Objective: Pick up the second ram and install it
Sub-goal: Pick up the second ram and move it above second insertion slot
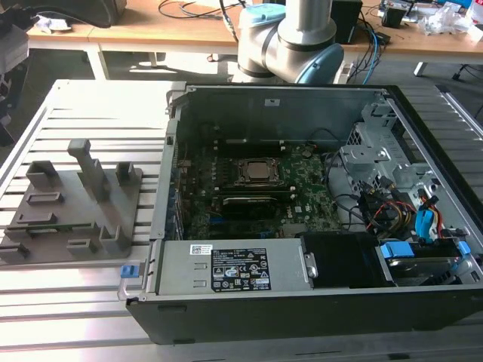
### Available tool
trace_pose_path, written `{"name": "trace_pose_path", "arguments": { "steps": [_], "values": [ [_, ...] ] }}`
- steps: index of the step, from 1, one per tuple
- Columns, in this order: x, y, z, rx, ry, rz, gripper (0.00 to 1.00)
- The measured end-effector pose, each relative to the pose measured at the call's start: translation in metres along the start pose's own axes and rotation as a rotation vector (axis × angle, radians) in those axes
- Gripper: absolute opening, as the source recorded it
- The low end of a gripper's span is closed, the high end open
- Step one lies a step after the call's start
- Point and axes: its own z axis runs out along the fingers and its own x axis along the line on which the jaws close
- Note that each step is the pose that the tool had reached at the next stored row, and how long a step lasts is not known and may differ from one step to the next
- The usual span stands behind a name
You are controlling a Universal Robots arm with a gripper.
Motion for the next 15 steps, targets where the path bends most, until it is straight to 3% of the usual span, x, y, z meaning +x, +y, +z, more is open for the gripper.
{"name": "trace_pose_path", "arguments": {
  "steps": [6,10,13,15],
  "values": [
    [0.0,0.0,0.0,-0.004,0.0068,-0.177,0.11],
    [0.0,0.0,0.0,-0.0056,0.0094,-0.244,0.11],
    [0.0,0.0,0.0,-0.0075,0.0125,-0.325,0.11],
    [0.0,0.0,0.0,-0.0079,0.0132,-0.344,0.11]
  ]
}}
